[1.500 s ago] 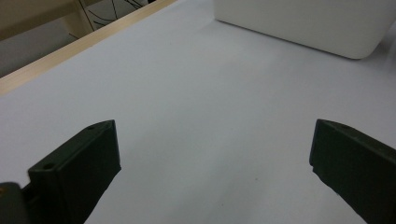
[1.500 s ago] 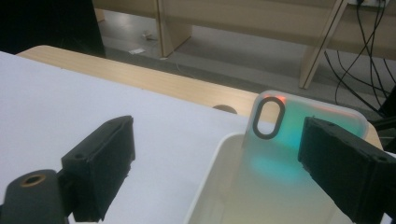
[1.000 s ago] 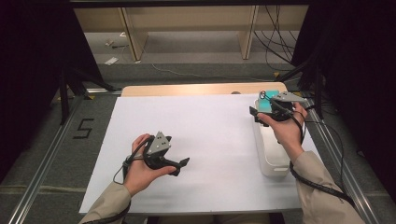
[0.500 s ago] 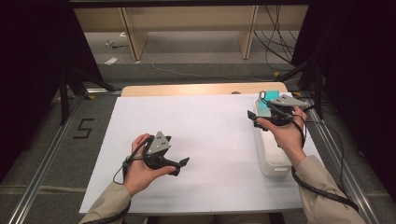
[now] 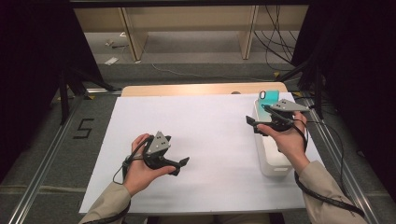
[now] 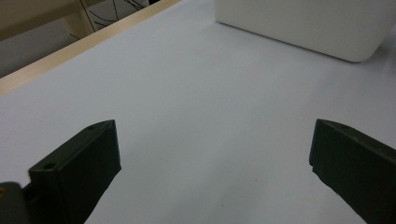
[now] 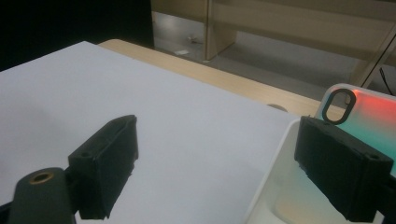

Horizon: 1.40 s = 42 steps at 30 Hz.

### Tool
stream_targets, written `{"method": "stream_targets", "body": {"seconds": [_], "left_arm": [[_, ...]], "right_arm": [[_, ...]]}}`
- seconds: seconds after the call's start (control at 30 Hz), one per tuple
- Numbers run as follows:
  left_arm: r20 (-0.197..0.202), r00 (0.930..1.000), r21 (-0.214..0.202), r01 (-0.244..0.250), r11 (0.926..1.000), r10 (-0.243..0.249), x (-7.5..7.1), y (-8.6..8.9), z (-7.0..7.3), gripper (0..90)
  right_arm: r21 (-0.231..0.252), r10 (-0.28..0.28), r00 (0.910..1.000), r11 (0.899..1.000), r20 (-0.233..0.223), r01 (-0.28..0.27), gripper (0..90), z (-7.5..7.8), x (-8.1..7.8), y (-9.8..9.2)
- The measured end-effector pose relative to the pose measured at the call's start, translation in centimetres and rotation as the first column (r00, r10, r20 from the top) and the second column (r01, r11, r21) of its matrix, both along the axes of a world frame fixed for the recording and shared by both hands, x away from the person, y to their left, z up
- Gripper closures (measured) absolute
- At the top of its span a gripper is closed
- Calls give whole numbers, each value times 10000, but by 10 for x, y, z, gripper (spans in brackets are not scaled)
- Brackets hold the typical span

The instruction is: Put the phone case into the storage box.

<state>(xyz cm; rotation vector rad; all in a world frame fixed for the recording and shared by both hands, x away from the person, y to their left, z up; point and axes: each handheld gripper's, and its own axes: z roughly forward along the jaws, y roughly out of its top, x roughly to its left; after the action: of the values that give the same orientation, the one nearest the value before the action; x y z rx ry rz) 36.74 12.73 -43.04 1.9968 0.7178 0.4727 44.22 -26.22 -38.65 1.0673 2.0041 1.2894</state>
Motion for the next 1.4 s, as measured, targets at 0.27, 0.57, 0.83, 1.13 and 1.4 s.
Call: {"method": "stream_targets", "body": {"seconds": [0.27, 0.57, 0.83, 1.13, 1.4], "left_arm": [[-4, 10000, -2, -12, 10000, 12, 0, 0, 0, 13], [24, 10000, -27, -32, 10000, 32, 0, 1, 1, 13], [5, 10000, -16, -27, 10000, 27, 0, 1, 0, 13], [13, 10000, -5, -23, 10000, 23, 0, 1, 0, 13], [-8, 10000, -10, -16, 10000, 16, 0, 1, 0, 13]], "right_arm": [[55, 250, 9997, 9997, 78, -250, 150, 0, -8, -1], [135, 523, 9986, 9985, -15, -523, 157, 0, -15, -5], [151, 652, 9979, 9978, 63, -653, 159, 0, -22, -6], [146, 779, 9969, 9968, 84, -780, 160, 1, -30, -6], [261, 962, 9953, 9950, 116, -965, 165, -1, -35, -9]]}}
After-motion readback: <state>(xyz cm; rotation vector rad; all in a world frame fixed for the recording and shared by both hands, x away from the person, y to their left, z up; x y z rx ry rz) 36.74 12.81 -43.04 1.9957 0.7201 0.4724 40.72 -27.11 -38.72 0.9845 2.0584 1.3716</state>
